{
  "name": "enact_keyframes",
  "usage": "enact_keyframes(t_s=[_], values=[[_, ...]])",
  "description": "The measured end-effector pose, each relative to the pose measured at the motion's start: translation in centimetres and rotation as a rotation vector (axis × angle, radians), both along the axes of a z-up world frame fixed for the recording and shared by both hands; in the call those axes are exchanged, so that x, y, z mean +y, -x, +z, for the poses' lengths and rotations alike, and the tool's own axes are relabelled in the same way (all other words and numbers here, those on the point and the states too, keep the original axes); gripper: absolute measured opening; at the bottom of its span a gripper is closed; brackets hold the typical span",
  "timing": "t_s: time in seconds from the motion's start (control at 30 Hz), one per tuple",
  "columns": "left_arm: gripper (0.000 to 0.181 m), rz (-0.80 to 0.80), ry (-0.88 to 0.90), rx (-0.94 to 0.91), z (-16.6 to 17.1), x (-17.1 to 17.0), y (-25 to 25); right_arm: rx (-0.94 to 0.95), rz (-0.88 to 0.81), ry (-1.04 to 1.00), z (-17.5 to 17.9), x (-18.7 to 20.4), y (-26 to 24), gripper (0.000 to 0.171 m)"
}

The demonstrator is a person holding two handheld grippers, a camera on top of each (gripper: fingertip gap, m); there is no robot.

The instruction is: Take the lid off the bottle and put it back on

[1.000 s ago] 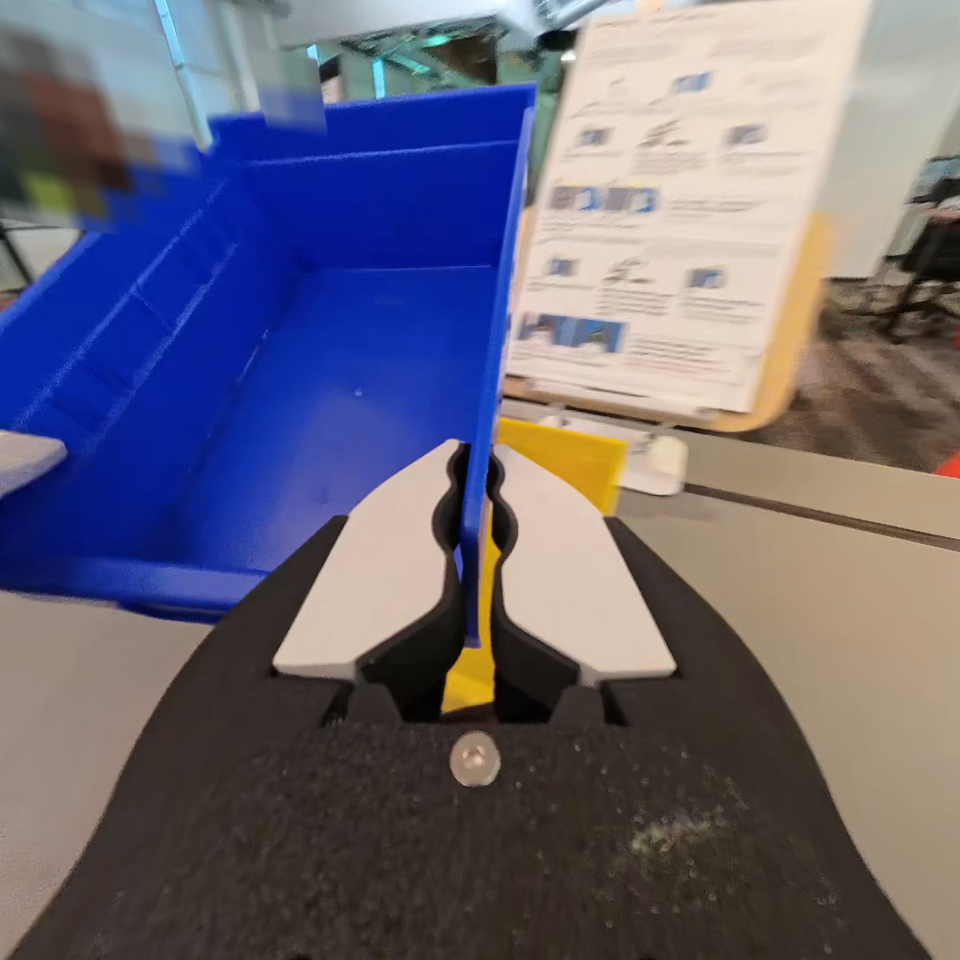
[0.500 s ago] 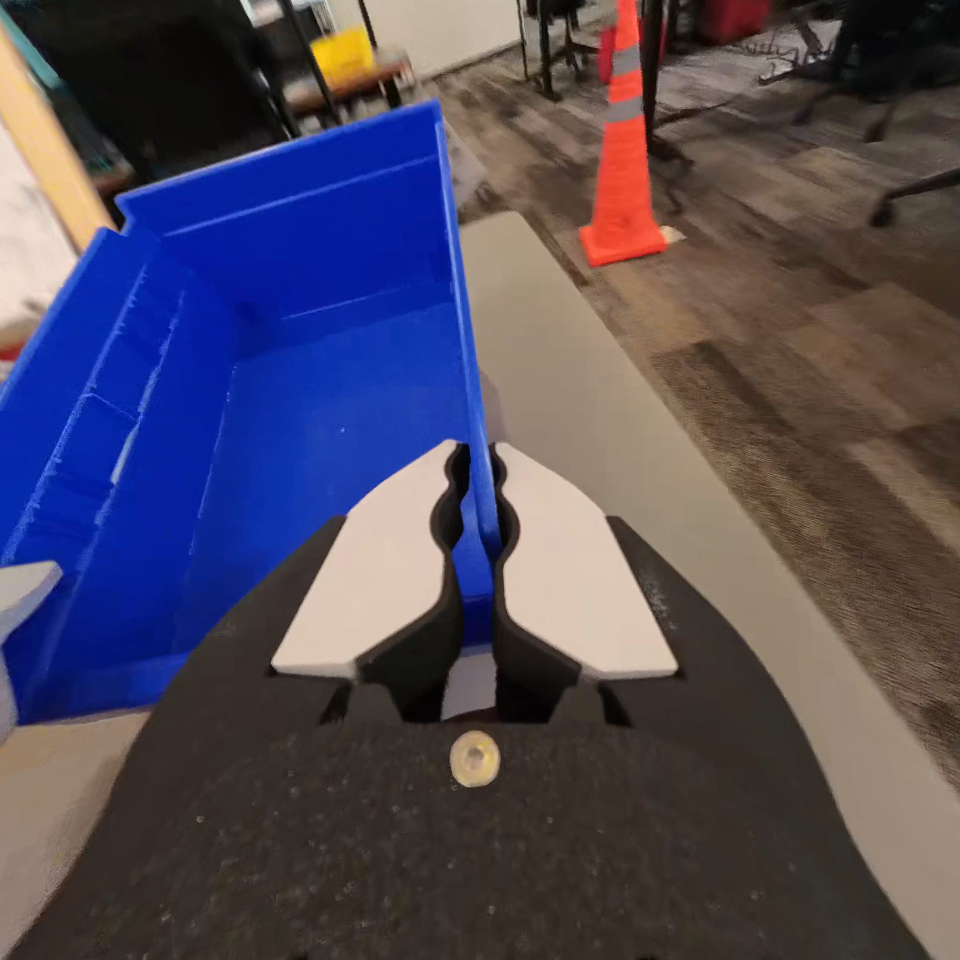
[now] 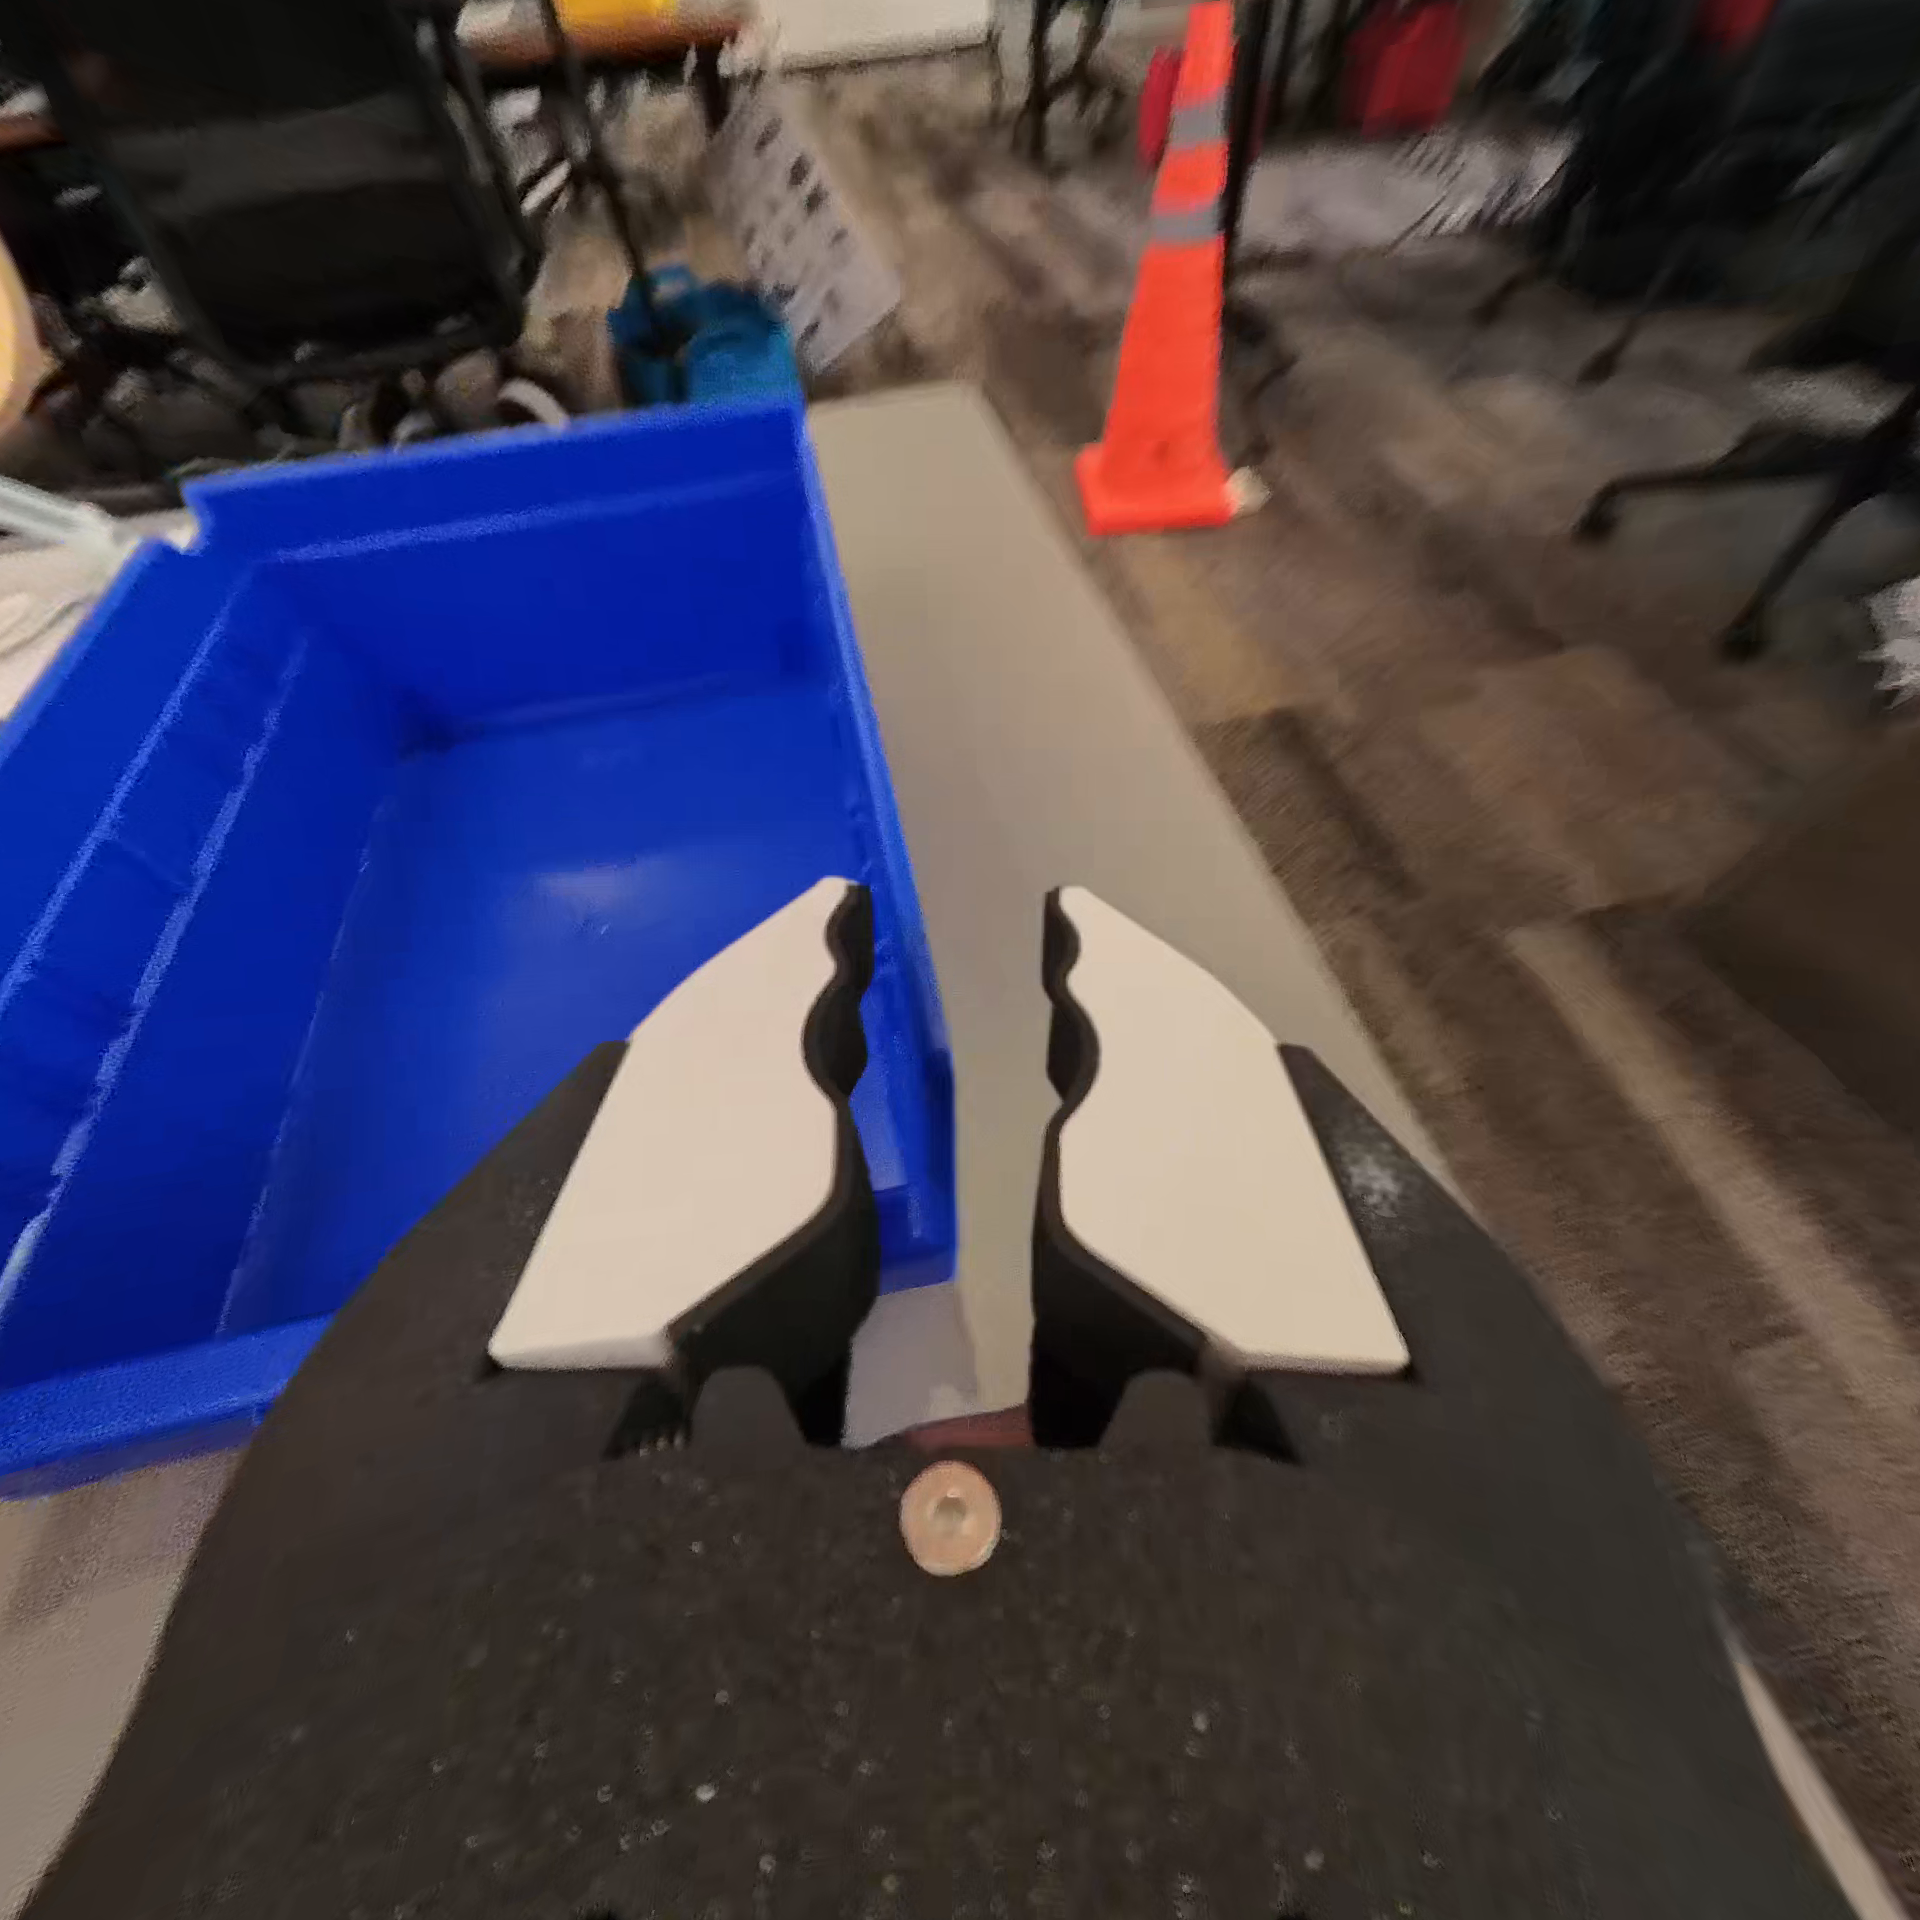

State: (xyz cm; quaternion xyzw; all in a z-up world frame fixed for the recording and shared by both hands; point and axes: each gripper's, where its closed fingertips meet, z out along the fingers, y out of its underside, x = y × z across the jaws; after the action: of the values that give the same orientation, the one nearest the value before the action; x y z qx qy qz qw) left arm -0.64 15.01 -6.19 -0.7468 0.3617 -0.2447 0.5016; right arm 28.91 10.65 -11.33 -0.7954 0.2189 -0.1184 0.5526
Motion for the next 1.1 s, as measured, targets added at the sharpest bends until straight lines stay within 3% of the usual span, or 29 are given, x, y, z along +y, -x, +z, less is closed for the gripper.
enact_keyframes(t_s=[0.07,0.17,0.27,0.33,0.4,0.47,0.5,0.6,0.67,0.77,1.1], values=[[0.05,0.076,-0.001,-0.063,1.8,1.3,7.1,-0.15,-0.033,-0.058,3.5,-1.2,0.6,0.035],[0.058,0.278,0.055,-0.089,0.5,4.9,18.5,-0.264,0.159,-0.074,6.5,0.6,6.8,0.036],[0.06,0.464,0.084,-0.104,-2.0,7.8,26.8,-0.139,0.554,0.009,4.4,4.2,19.5,0.046],[0.062,0.507,0.112,-0.081,-4.3,8.8,29.0,-0.063,0.796,0.07,1.9,5.3,28.9,0.056],[0.063,0.495,0.124,-0.008,-6.4,9.5,29.2,-0.058,0.886,0.086,-0.3,6.1,35.3,0.06],[0.058,0.493,0.123,0.055,-8.0,10.6,29.1,-0.048,0.819,0.114,-2.5,7.7,38.4,0.063],[0.05,0.498,0.127,0.072,-8.6,11.3,29.0,-0.049,0.737,0.141,-3.6,8.7,38.8,0.056],[0.006,0.431,0.163,0.098,-9.9,12.3,28.0,-0.058,0.576,0.204,-5.5,11.0,39.3,0.036],[0.004,0.455,0.136,0.132,-9.8,12.7,28.5,0.01,0.538,0.194,-5.5,11.7,40.0,0.014],[0.003,0.494,0.126,0.116,-9.1,12.8,30.0,-0.027,0.465,0.189,-4.9,12.1,40.6,0.006],[0.001,0.655,0.064,0.061,-6.5,15.6,43.8,-0.099,0.52,0.051,-2.0,15.8,53.8,0.005]])
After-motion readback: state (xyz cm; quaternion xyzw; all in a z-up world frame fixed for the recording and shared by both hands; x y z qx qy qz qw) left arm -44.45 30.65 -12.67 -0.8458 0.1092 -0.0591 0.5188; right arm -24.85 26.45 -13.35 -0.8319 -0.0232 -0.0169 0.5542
